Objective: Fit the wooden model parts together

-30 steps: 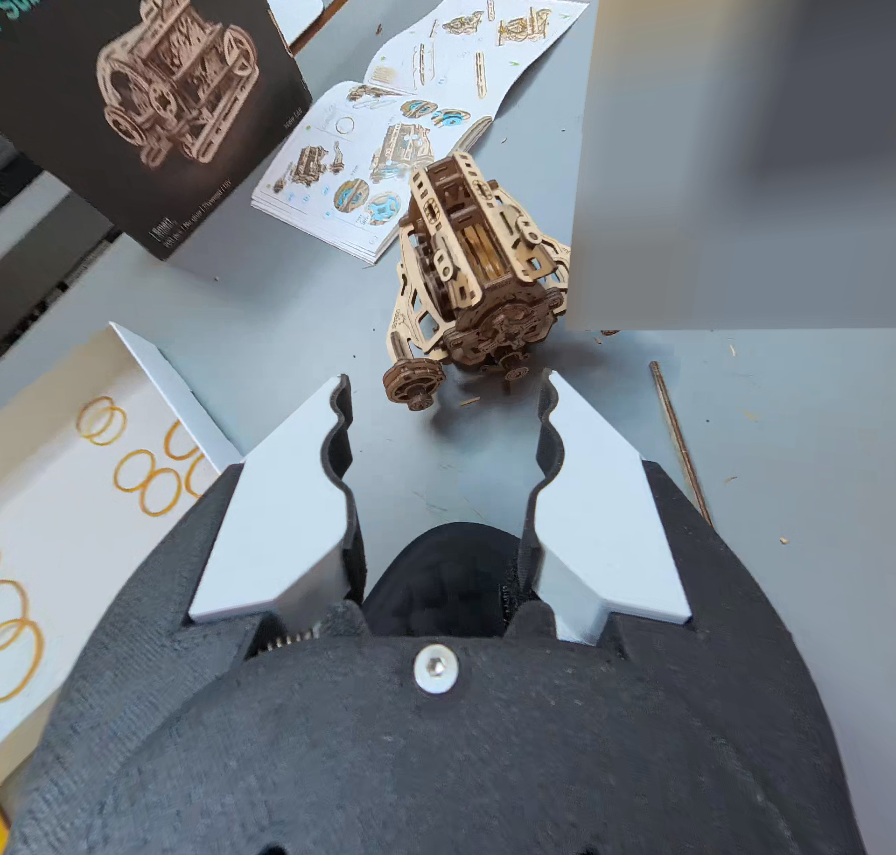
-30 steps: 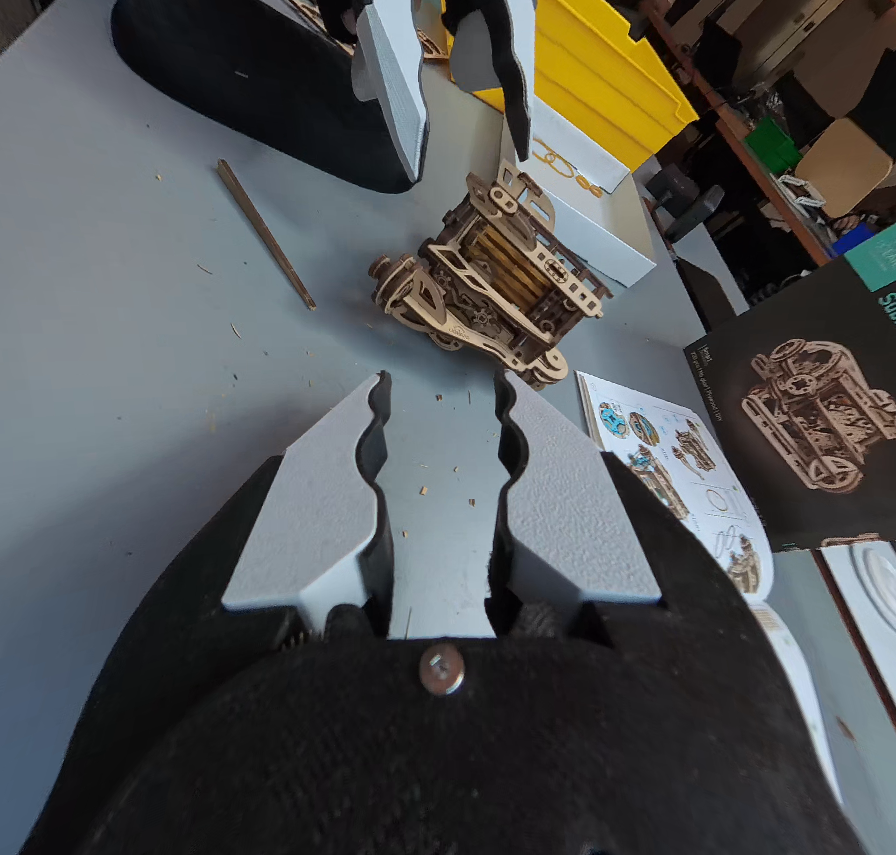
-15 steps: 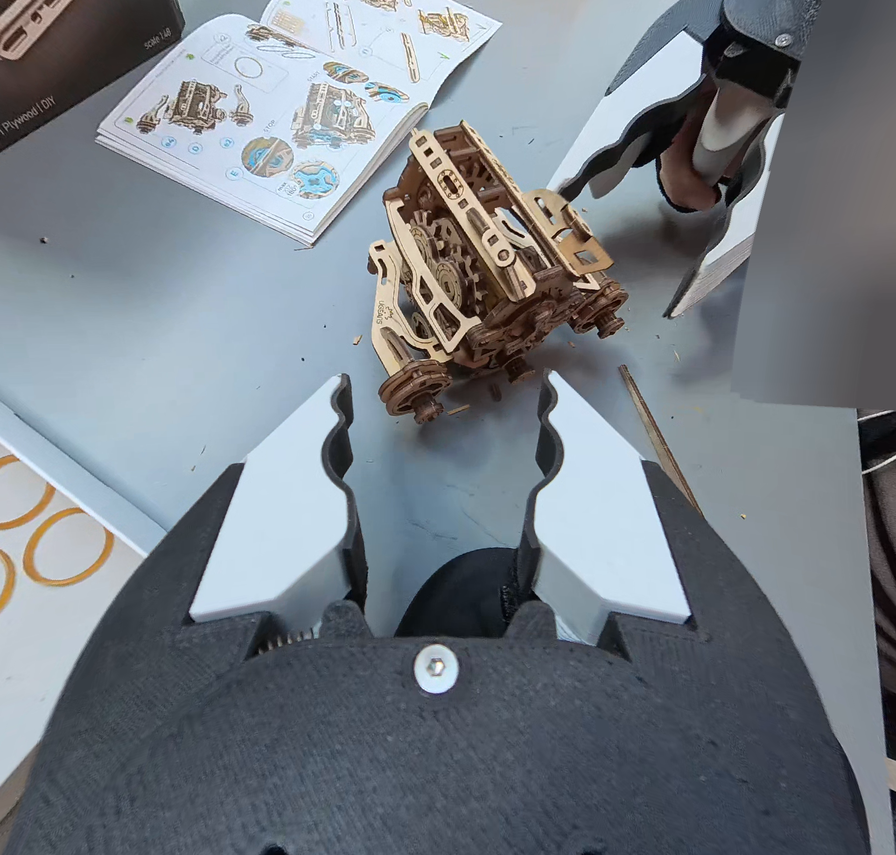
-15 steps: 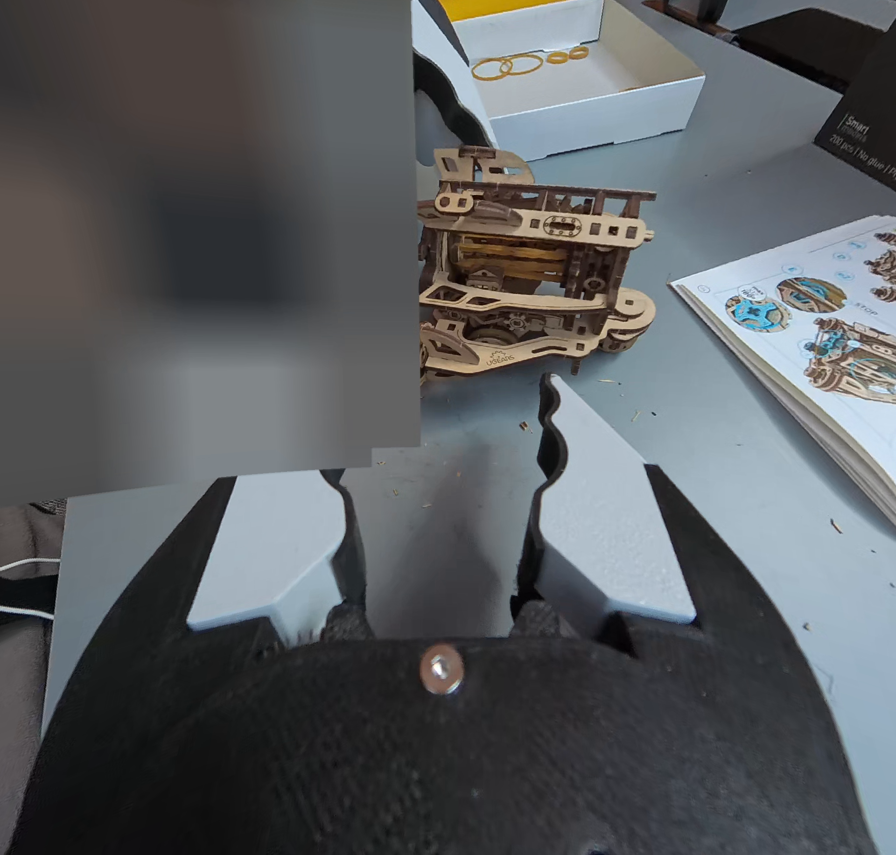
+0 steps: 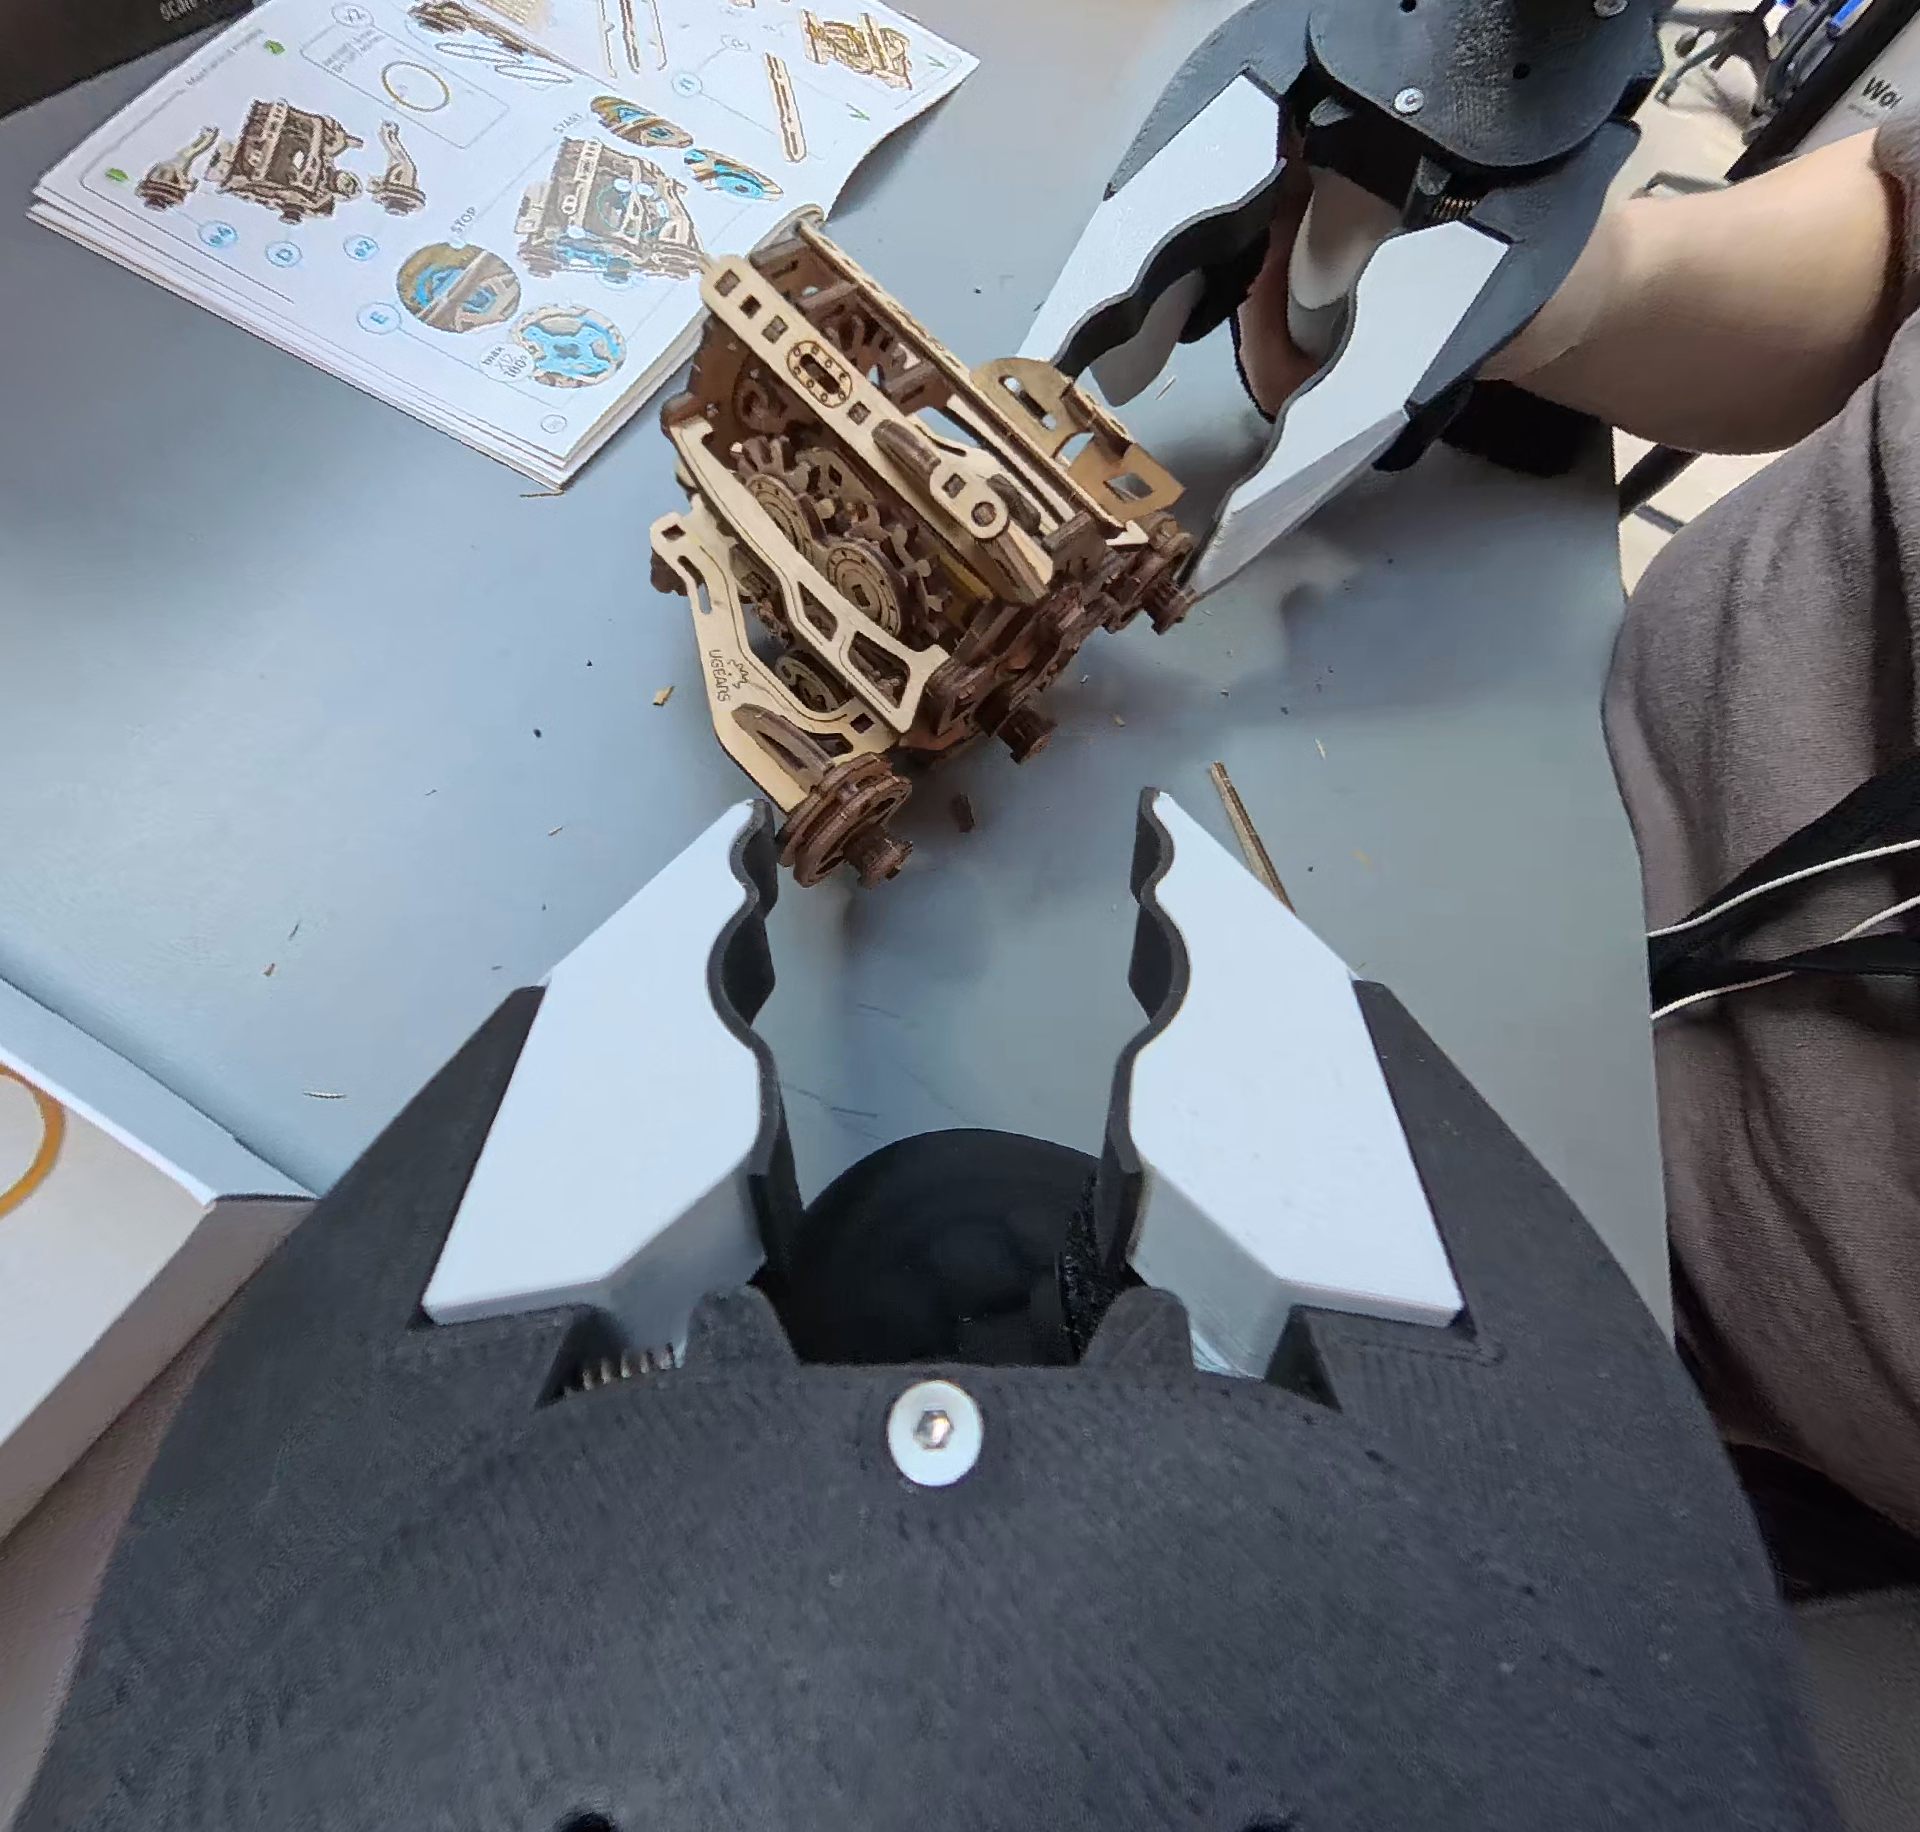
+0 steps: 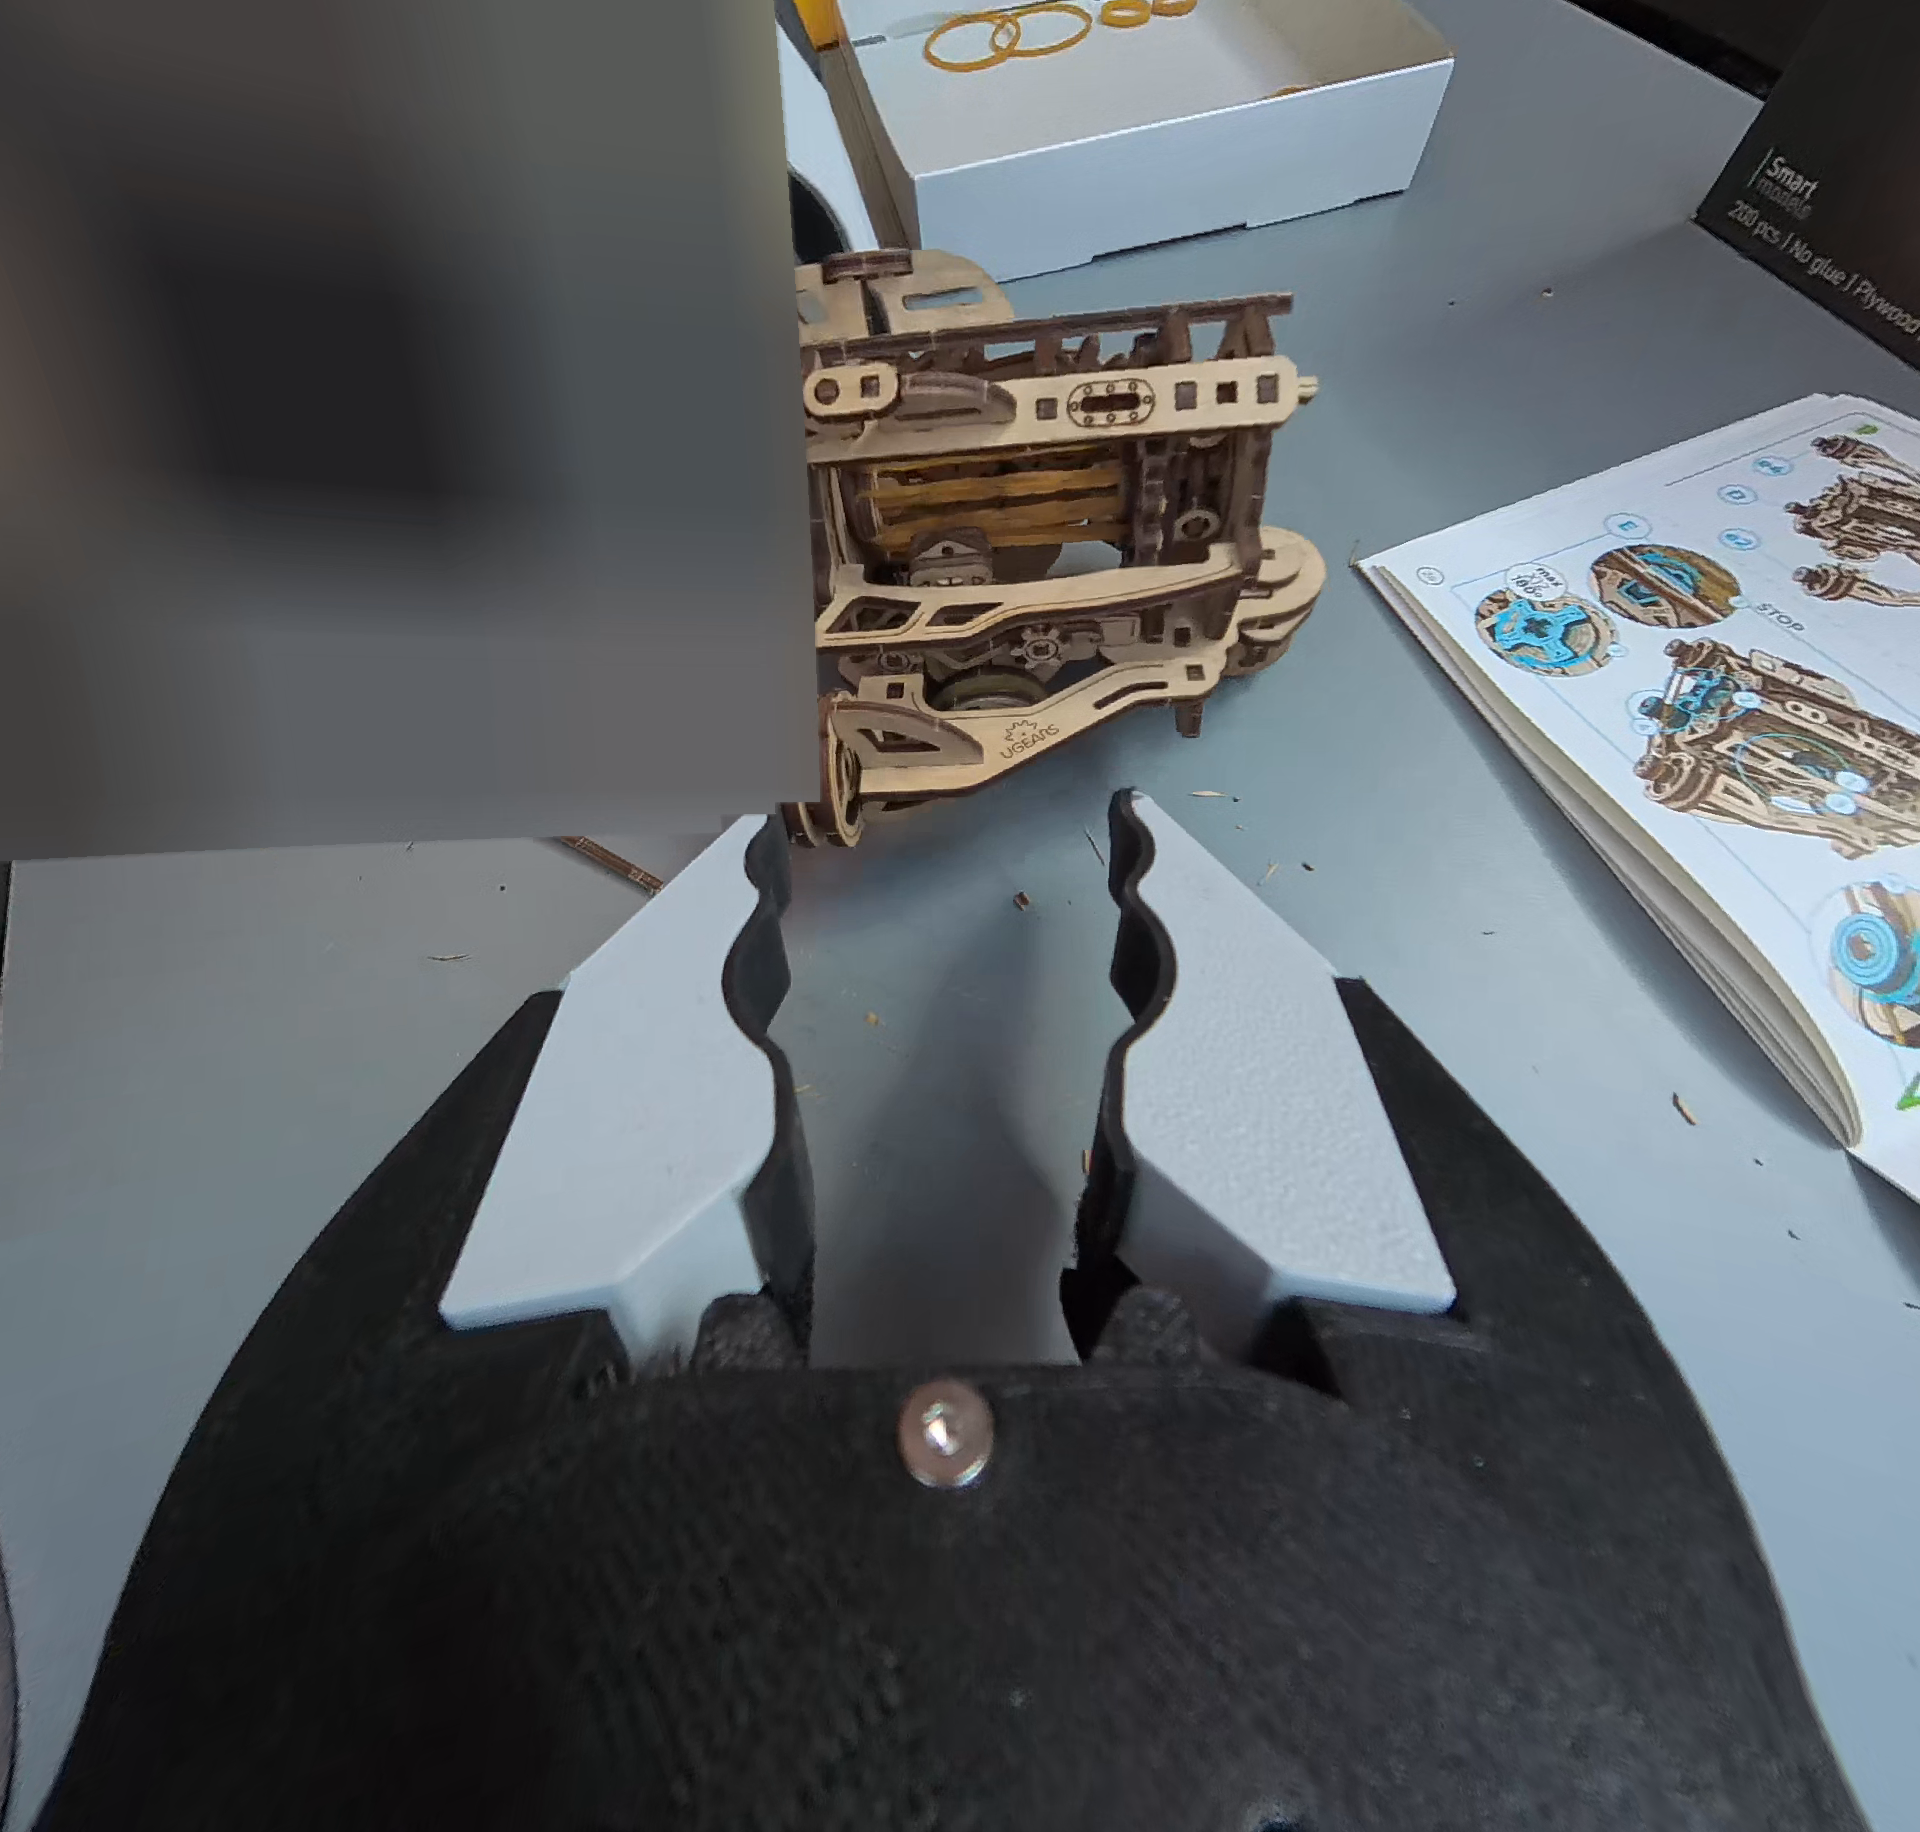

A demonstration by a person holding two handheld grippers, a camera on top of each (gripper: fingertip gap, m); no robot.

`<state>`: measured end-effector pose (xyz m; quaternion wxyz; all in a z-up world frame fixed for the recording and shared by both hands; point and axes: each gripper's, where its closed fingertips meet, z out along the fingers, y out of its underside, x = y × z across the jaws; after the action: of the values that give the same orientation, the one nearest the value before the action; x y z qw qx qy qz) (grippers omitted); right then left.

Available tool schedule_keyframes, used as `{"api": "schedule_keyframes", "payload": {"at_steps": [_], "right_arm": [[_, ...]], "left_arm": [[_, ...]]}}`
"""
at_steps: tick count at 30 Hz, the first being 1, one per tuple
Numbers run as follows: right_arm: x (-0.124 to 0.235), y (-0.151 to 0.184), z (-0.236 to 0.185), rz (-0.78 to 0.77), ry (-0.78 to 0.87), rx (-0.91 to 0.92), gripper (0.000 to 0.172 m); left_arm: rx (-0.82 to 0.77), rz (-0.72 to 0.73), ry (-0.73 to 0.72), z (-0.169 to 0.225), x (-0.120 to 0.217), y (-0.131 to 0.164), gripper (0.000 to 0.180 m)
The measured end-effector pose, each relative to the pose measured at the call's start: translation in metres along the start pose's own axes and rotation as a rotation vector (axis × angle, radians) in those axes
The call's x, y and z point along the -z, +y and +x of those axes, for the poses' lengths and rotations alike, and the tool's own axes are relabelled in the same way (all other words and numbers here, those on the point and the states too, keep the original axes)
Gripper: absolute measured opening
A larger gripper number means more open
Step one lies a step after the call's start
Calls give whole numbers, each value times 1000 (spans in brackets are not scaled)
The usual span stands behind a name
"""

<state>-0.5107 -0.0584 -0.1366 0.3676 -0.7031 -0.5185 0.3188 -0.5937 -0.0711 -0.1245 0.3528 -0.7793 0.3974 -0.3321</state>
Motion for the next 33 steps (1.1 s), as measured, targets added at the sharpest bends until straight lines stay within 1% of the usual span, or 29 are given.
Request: {"api": "schedule_keyframes", "payload": {"at_steps": [3,8,13,20,25,30,33], "right_arm": [[7,-1,15,11,12,-53,56],[16,-7,30,52,-6,-107,55],[18,-4,34,29,7,-71,54],[18,-3,25,49,-31,-90,54],[20,1,21,73,-16,-15,54],[23,-4,12,138,-40,118,55],[23,-5,11,146,-48,131,54]], "left_arm": [[32,1,44,7,1,2,64],[14,2,61,13,0,2,62],[8,-24,52,13,-4,6,62],[28,24,49,11,2,1,62],[-20,29,22,12,3,0,62],[-48,112,10,13,7,-14,62],[-52,115,4,12,9,-15,63]]}}
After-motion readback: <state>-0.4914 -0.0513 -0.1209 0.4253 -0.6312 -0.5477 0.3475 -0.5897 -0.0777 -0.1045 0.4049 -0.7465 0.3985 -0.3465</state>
